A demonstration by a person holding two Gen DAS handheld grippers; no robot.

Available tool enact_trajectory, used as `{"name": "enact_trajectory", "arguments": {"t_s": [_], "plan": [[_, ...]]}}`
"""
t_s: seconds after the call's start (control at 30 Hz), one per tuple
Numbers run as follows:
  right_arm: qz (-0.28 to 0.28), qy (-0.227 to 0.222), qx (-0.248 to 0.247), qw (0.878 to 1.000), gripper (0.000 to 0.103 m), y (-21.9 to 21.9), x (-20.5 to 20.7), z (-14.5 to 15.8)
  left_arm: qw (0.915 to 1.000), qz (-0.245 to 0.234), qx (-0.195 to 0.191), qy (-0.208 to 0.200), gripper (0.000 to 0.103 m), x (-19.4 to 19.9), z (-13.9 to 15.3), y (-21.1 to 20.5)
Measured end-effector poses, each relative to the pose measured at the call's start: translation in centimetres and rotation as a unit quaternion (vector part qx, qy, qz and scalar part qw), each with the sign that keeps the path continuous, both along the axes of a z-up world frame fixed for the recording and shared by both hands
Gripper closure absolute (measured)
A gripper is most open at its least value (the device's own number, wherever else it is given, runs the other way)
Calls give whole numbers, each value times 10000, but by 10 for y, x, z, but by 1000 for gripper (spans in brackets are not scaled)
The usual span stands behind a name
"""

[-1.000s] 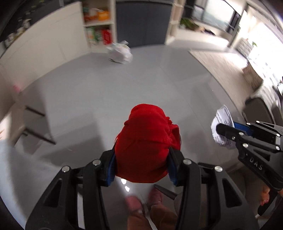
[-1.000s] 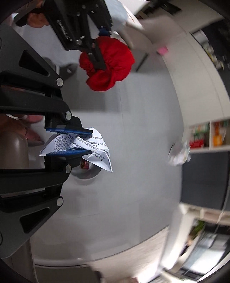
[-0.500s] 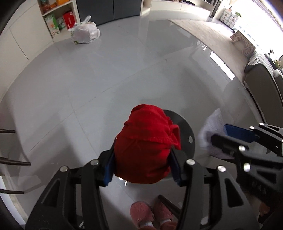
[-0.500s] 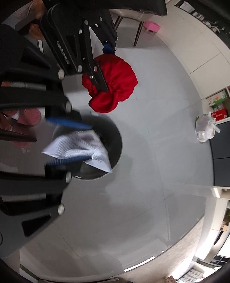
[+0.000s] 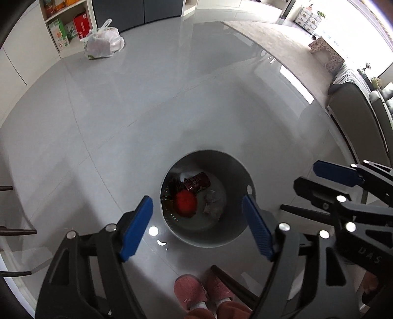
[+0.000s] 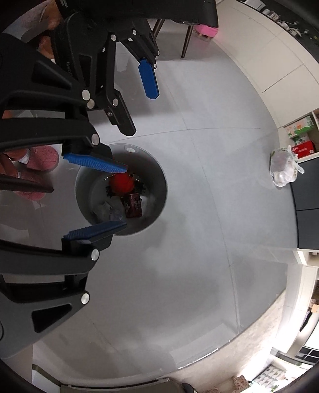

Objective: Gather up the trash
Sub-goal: 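Open both tools over the bin to drop the cloth and paper, then move both open tools back toward the table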

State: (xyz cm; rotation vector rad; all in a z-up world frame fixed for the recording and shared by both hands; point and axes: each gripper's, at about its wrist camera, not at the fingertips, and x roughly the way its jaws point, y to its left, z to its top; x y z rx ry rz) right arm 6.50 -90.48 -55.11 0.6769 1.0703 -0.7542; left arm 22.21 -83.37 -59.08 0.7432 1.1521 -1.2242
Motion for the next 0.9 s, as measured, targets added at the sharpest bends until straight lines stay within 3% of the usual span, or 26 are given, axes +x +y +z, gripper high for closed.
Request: {"name": "enact_trajectory", "arguments": {"t_s": [0.17,0.57,0.77,0.9], "plan": [[83,-55,-152,9998,64,12,-5,47,9996,55,-95,-252,28,-1,48,10],[935,-248,-657,9931,62,78,28,202,9915,864,-510,-831,28,12,222,97],[1493,-546,-856,9836,62,127,51,274,9800,1514,-608,-1139,28,23,293,168],[2058,-843,-998,9698,62,169,71,316,9655,2062,-725,-1412,28,30,335,222]]}}
